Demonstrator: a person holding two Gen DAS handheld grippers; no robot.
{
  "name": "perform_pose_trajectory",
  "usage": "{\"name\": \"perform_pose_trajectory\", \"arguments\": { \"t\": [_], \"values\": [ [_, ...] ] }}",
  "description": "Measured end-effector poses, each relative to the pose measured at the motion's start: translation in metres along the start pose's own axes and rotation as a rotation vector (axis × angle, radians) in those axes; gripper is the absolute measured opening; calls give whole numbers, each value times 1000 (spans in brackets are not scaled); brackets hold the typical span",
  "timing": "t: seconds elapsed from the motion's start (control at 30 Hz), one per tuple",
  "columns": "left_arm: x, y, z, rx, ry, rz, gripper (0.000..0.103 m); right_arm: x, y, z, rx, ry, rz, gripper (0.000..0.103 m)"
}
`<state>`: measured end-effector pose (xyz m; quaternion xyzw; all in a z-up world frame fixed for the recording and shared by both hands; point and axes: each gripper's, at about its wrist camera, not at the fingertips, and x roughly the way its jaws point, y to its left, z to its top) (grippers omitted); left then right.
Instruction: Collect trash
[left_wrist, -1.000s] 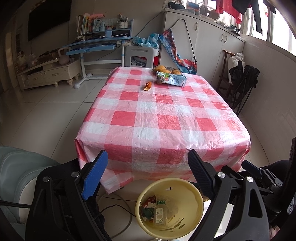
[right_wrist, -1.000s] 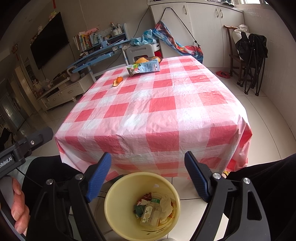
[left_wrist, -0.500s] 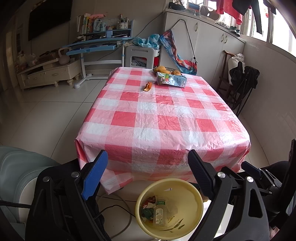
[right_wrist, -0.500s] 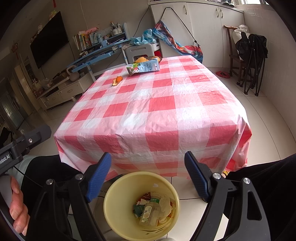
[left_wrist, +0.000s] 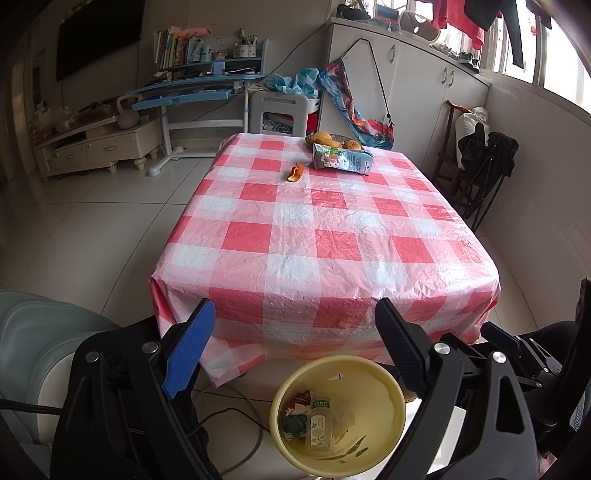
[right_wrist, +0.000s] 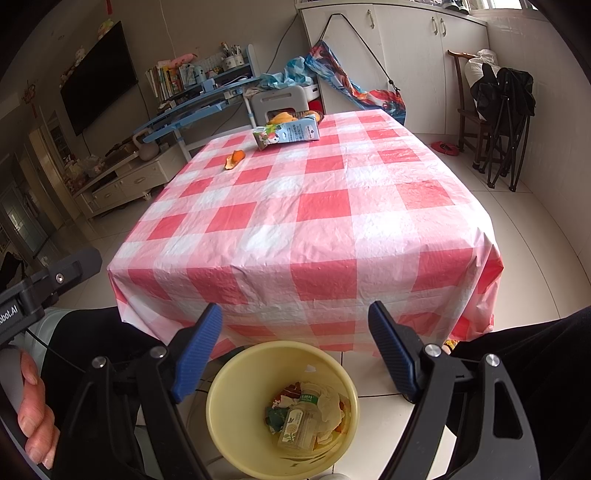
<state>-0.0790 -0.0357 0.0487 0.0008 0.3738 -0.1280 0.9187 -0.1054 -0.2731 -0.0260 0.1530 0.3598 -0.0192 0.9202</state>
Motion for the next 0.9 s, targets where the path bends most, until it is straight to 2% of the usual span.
{"name": "perform_pose_trajectory", "arguments": {
  "t": [0.9],
  "values": [
    [0,0,0,-1,0,0,85,2,-1,-2,-5,3,-2,78]
  ]
}}
